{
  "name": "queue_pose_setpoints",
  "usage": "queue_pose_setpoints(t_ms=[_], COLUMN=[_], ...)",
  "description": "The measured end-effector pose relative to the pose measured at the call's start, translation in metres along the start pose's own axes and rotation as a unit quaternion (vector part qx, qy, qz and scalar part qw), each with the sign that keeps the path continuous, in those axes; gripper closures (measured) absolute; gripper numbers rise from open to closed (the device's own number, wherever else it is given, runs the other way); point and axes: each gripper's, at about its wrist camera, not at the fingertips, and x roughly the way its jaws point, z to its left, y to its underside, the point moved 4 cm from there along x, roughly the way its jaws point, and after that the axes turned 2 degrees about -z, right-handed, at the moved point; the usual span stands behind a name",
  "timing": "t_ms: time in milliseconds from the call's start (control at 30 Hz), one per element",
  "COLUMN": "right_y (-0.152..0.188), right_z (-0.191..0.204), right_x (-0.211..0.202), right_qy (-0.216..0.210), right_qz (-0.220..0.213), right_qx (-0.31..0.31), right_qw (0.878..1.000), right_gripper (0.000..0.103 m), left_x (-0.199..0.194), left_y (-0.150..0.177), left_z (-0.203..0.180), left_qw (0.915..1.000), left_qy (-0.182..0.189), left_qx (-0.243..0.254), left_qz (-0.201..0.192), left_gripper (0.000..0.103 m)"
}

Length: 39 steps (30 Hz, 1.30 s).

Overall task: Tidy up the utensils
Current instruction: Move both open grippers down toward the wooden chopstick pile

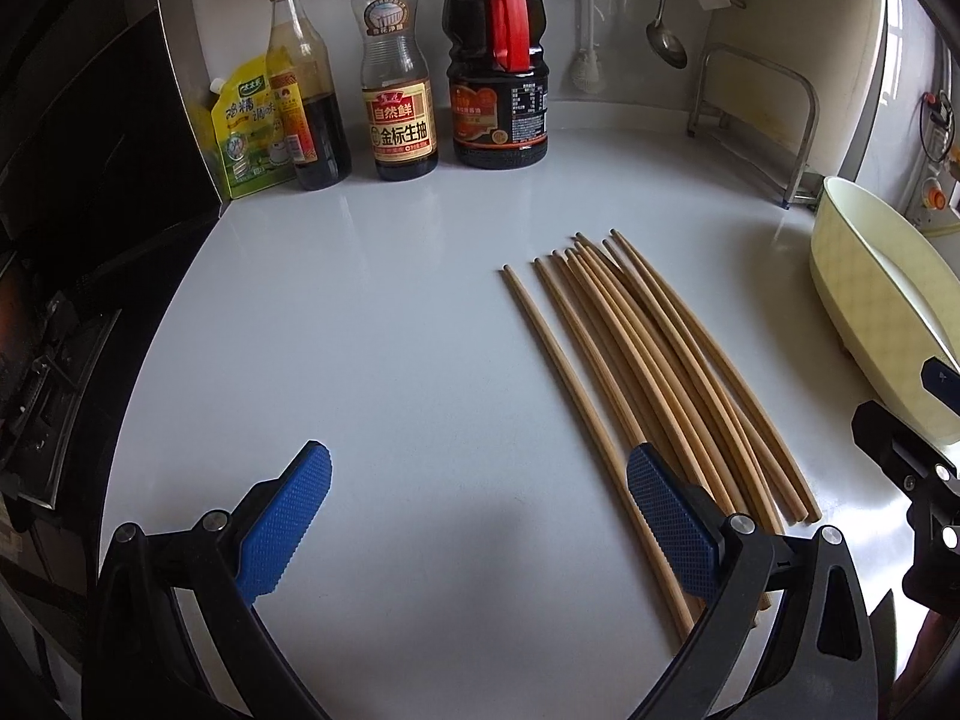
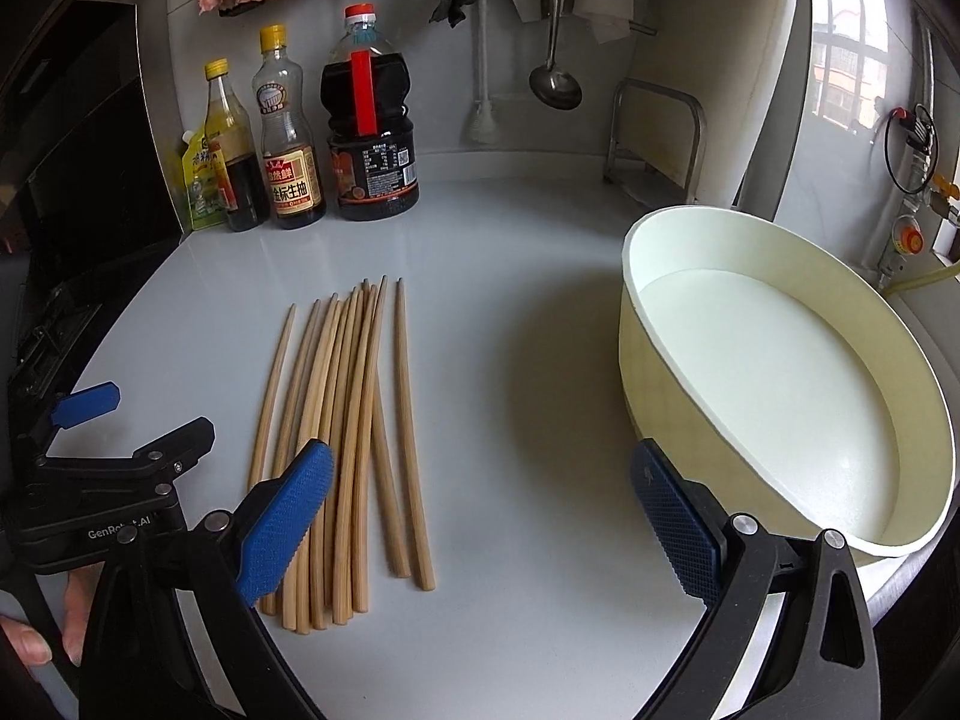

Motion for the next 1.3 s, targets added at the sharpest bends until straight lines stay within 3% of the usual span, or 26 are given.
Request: queue_pose_setpoints(t_ms=[433,900,1300], right_y=[0.002,0.002,0.002], right_z=[-0.009,-0.011,-0.007], right_x=[0.019,0.022,0.03], right_qy=[0.013,0.019,0.029], right_qz=[0.017,0.018,0.025], right_qx=[0.0,-0.009,-0.018], right_qw=[1.0,1.0,0.999], right_gripper=[0.008,0.008,0.008], left_x=[0.034,0.046,0.045], left_y=[0.001,0.003,0.004], left_z=[-0.003,-0.011,0.004], left_qw=[0.9985,0.9979,0.998], left_qy=[0.002,-0.008,-0.018], left_qx=[-0.033,-0.035,-0.037], left_qz=[0.044,0.054,0.048], left_gripper=[0.006,0.006,0.005])
